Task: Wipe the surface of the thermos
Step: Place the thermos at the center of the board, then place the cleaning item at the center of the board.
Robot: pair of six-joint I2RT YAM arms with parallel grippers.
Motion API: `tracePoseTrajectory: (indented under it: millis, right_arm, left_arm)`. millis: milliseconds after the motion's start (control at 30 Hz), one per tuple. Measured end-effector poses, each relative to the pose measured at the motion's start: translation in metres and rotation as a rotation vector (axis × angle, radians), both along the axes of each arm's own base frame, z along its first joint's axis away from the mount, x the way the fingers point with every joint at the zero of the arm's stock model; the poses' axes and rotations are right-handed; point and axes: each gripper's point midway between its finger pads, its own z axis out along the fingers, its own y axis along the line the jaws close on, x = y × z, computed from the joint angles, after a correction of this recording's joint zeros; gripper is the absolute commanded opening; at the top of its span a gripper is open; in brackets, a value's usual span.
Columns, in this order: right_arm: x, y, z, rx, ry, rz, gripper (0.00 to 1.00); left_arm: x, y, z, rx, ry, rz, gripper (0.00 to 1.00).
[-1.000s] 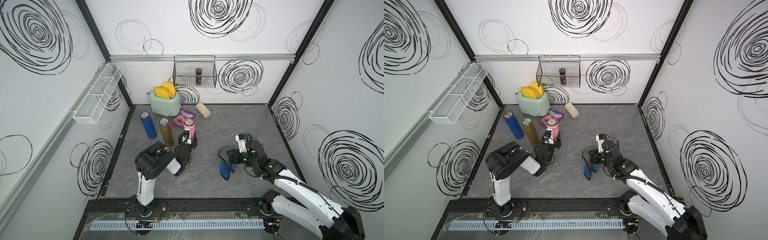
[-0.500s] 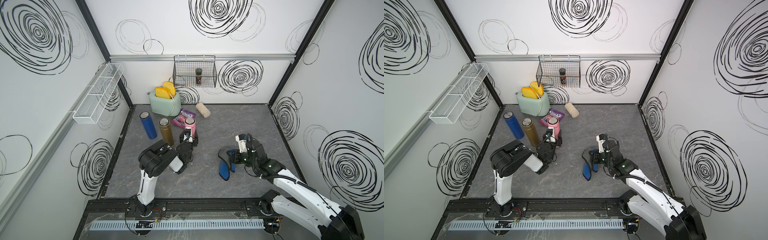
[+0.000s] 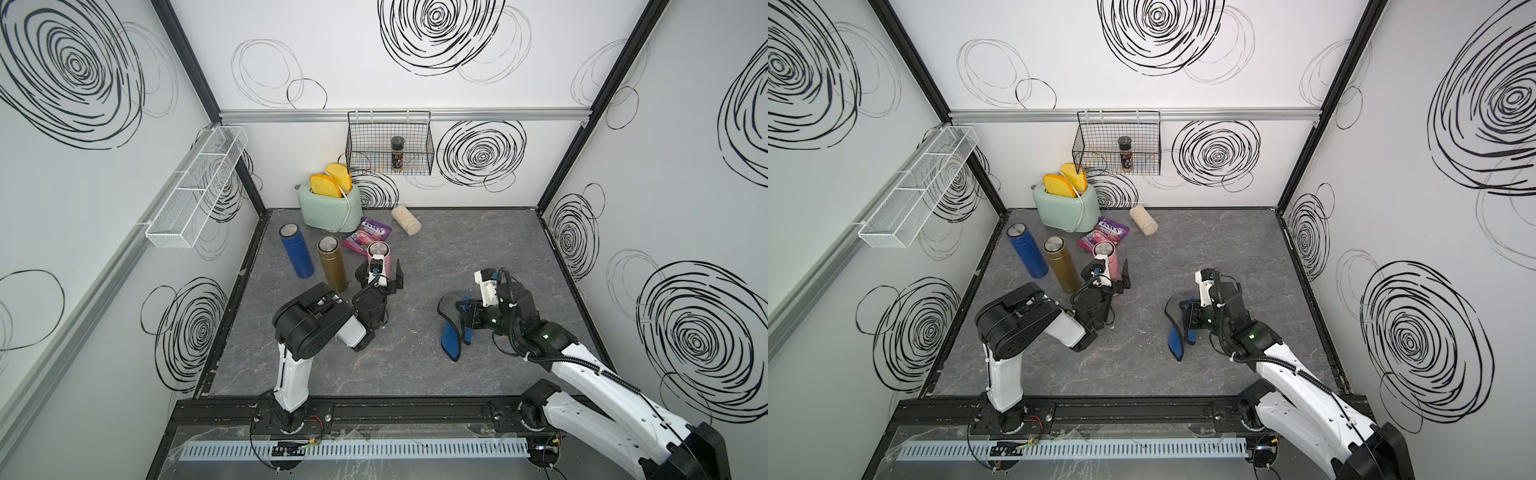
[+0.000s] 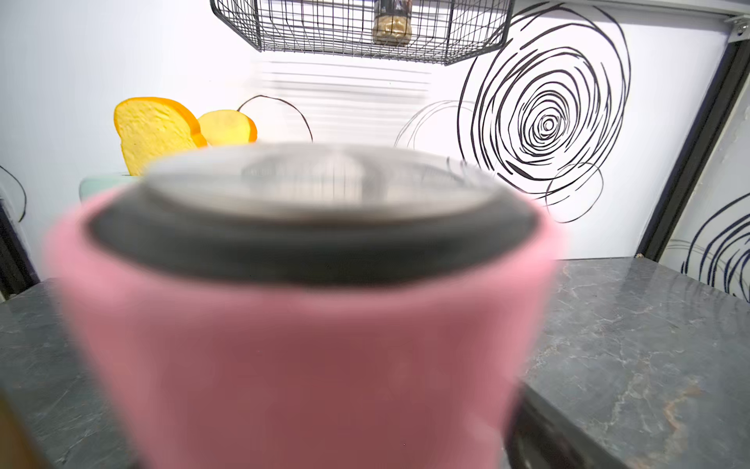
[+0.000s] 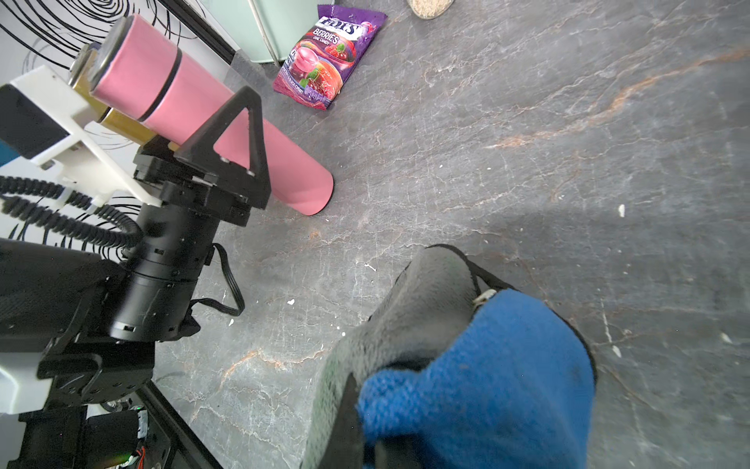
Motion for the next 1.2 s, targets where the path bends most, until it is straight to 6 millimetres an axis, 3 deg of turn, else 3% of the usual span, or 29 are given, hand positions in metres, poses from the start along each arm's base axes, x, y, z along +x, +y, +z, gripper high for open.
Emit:
tracePoseTrajectory:
  millis: [233,367,567,767,933,1000,1033,1067,1100,1200]
  right_arm:
    - [-0.005,-0.004,0.003,-0.009,0.001,-0.002,0.0]
    - [0.003,-0.004,0.002,-0.053,0.008,-0.007,0.0]
    - [0.029,-0.003,-0.006,-0.149,0.035,-0.031,0.0]
    - [0.053,-0.005,-0.027,-0.255,0.09,-0.065,0.04]
    - [0.069,-0.011,-0.035,-0.32,0.117,-0.092,0.23]
    - [0.077,-0.012,-0.031,-0.331,0.117,-0.106,0.42]
    - [0.082,-0.013,-0.027,-0.335,0.114,-0.117,0.57]
    - [0.085,-0.014,-0.022,-0.334,0.113,-0.128,0.86]
    - [0.088,-0.015,-0.018,-0.334,0.111,-0.133,0.99]
    - [0.091,-0.014,-0.005,-0.331,0.104,-0.131,0.98]
  left_arm:
    - [-0.039,-0.004,0.021,-0.021,-0.02,-0.009,0.97]
    - [-0.055,0.0,0.032,-0.039,-0.03,-0.012,0.97]
    - [-0.064,0.009,0.041,-0.062,-0.028,-0.004,0.97]
    - [-0.065,0.011,0.035,-0.044,-0.002,0.0,0.97]
    - [-0.072,0.014,0.037,-0.046,0.007,0.002,0.97]
    - [-0.077,0.018,0.04,-0.049,0.013,0.011,0.97]
    - [-0.08,0.022,0.041,-0.054,0.017,0.019,0.97]
    - [-0.084,0.027,0.044,-0.063,0.02,0.026,0.97]
    - [-0.088,0.033,0.046,-0.074,0.021,0.031,0.97]
    - [-0.095,0.056,0.052,-0.118,0.026,0.058,0.97]
